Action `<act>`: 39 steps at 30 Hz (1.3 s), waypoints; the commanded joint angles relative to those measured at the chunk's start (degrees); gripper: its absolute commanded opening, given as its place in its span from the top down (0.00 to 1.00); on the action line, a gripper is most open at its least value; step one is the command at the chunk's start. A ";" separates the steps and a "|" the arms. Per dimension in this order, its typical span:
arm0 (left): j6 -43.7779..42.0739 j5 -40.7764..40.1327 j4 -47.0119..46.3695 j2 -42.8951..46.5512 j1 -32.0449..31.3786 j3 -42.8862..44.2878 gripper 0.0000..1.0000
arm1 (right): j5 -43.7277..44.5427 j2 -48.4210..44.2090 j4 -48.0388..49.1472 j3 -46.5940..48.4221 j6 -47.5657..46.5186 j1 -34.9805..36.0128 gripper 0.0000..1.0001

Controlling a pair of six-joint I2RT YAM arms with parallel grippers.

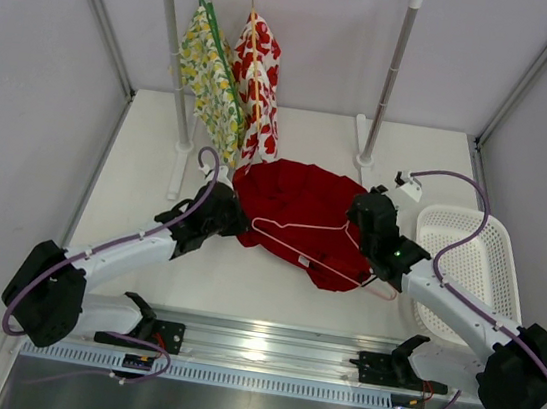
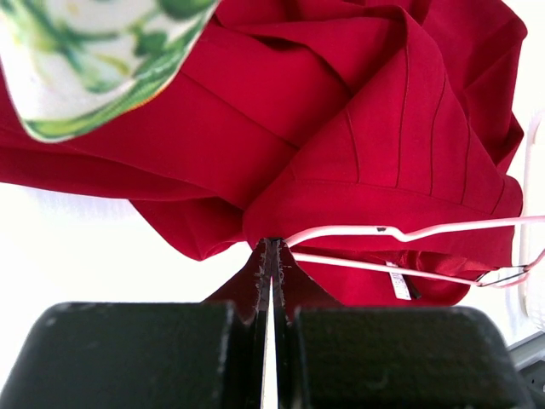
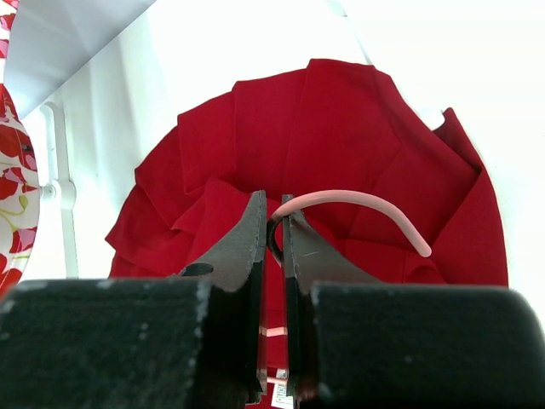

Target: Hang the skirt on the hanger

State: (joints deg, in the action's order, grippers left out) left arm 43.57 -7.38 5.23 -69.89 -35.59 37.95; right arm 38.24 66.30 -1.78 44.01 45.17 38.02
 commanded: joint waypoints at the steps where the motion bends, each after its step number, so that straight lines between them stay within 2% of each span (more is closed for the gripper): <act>1: 0.20 -1.15 -2.07 -0.42 0.44 2.74 1.00 | 1.05 0.23 1.17 -0.68 -0.26 0.39 1.00; 18: -2.70 1.92 -3.92 -2.88 0.09 3.97 1.00 | 0.26 2.60 3.27 0.46 -0.87 0.39 1.00; 31: -7.71 5.61 -4.62 -7.45 -2.64 7.13 1.00 | -0.97 3.39 3.98 1.25 -1.14 -0.14 1.00; 39: -10.17 6.68 -3.92 -8.60 -4.31 9.41 1.00 | -4.84 1.82 4.86 0.55 1.15 -2.51 1.00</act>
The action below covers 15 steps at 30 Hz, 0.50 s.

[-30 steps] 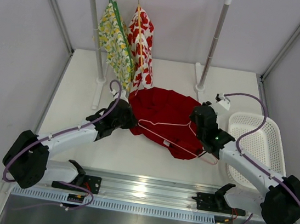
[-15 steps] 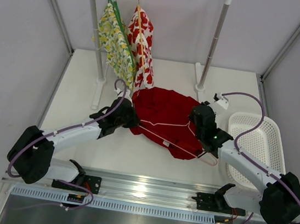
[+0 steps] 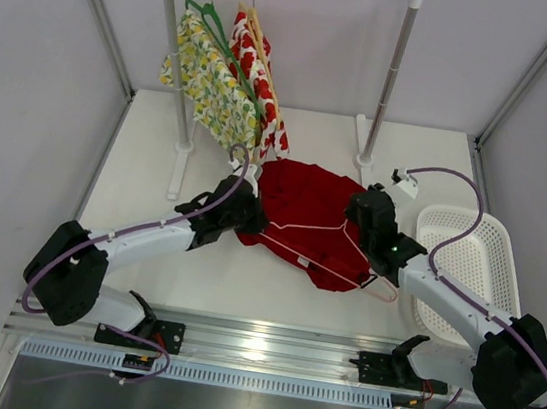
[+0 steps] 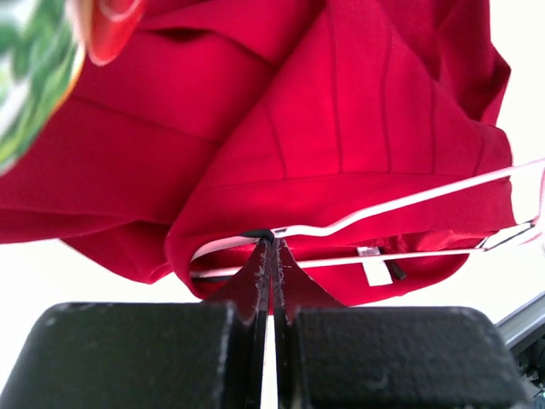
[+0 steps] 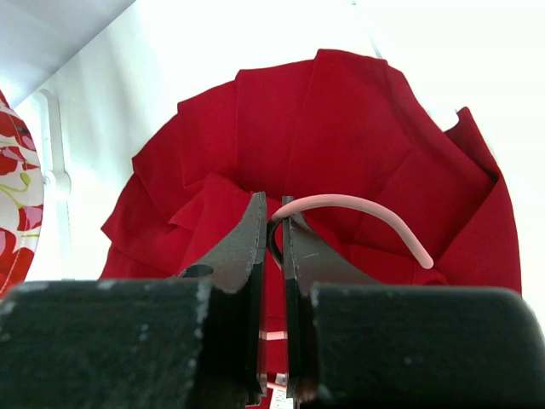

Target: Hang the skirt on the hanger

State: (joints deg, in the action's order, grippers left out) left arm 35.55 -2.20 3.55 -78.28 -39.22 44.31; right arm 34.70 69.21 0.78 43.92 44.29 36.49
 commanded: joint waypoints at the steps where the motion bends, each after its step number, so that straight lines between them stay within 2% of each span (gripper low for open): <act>1: -2.33 1.06 -1.54 -0.03 -0.68 3.15 1.00 | -1.47 -1.53 2.30 0.55 2.11 -1.16 1.00; 15: -4.70 1.76 -1.35 0.94 -2.43 4.90 1.00 | -7.19 -3.91 3.97 -1.65 5.80 -4.85 1.00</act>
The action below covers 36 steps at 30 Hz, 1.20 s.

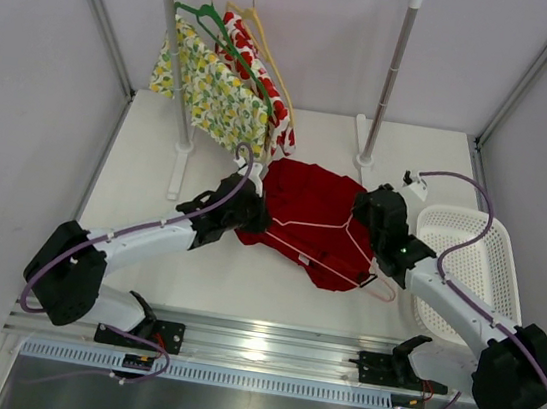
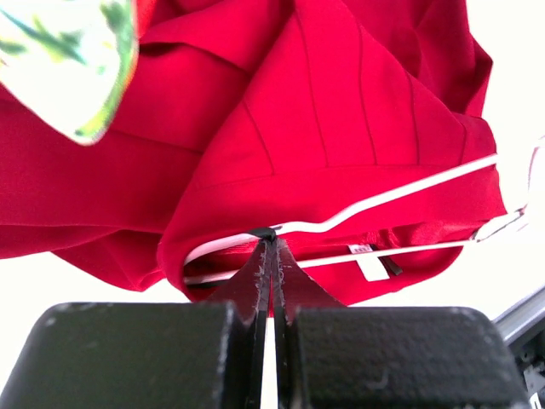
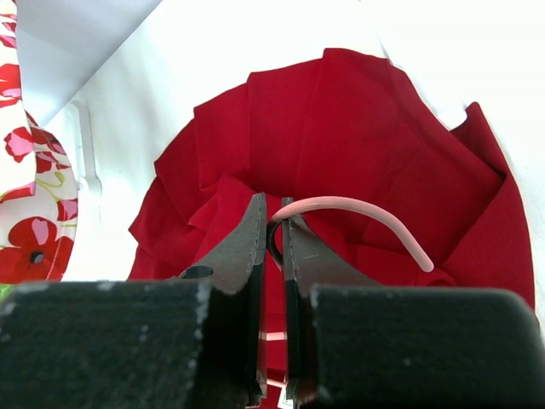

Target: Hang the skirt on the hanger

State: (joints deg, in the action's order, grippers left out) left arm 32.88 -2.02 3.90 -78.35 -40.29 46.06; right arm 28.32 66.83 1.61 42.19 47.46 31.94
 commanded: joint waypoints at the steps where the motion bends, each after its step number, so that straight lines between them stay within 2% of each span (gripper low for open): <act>1: -2.30 1.58 -1.88 1.00 -1.63 3.33 1.00 | -0.81 -1.61 3.23 -0.01 2.90 -0.30 1.00; 12: -2.21 0.17 -2.40 2.94 -2.60 2.98 1.00 | -2.56 -6.45 2.35 -2.20 4.57 -3.02 1.00; 31: -1.95 -2.64 -10.40 9.70 -4.35 0.17 1.00 | -3.09 -14.00 -0.99 -4.84 6.77 -5.31 1.00; 36: -2.74 -2.72 -8.65 9.44 -4.79 1.92 1.00 | -4.05 -15.50 -0.90 -4.93 7.99 -5.93 1.00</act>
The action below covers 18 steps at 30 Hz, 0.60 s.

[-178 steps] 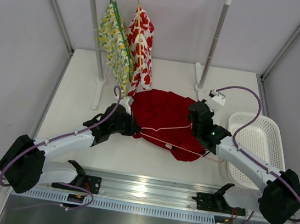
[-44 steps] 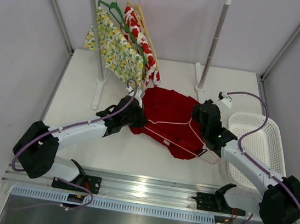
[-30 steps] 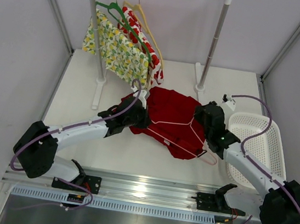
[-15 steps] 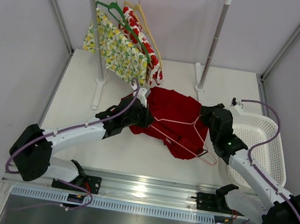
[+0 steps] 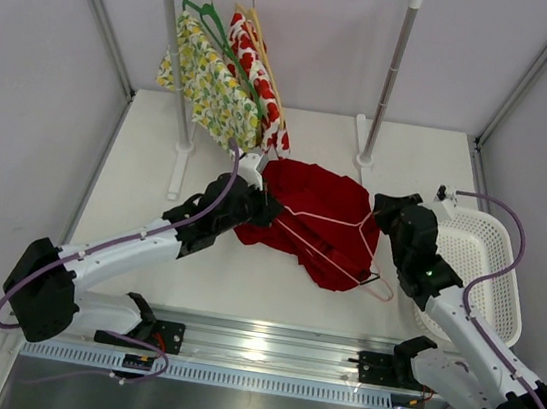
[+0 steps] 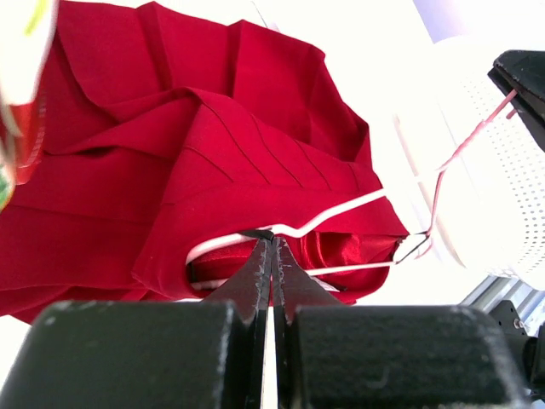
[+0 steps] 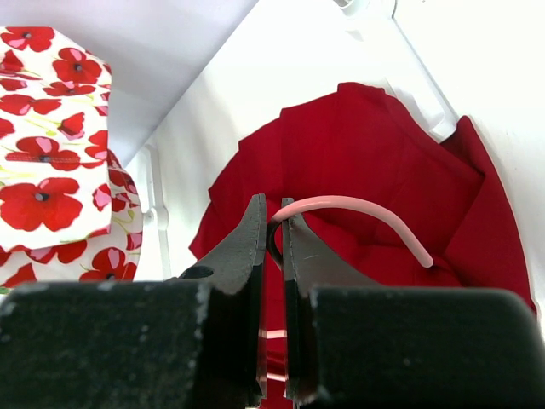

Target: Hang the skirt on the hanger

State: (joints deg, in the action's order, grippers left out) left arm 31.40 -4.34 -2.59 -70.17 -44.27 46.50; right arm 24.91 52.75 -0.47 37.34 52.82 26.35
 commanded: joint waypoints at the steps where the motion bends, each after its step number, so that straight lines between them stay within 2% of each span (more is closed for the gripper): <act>1: -1.43 -0.67 -1.81 1.00 -0.90 2.10 1.00 | -0.91 -1.60 1.26 0.10 2.73 -0.42 1.00; 7: -2.04 0.73 -0.84 0.47 -0.99 3.51 1.00 | -1.53 -2.57 1.79 -0.34 3.61 -0.60 1.00; 15: -3.18 -1.20 2.06 1.61 -1.26 4.39 1.00 | -2.67 -4.67 0.65 0.36 3.79 -3.14 1.00; 18: -3.27 -1.46 2.06 2.67 -1.26 4.13 1.00 | -1.10 -5.11 -3.12 1.85 3.00 -3.41 1.00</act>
State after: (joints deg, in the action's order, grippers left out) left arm 29.45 -4.84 -0.45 -70.04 -44.99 48.31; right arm 22.83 49.08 -2.83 36.95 54.54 23.38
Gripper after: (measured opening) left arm 0.003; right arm 0.063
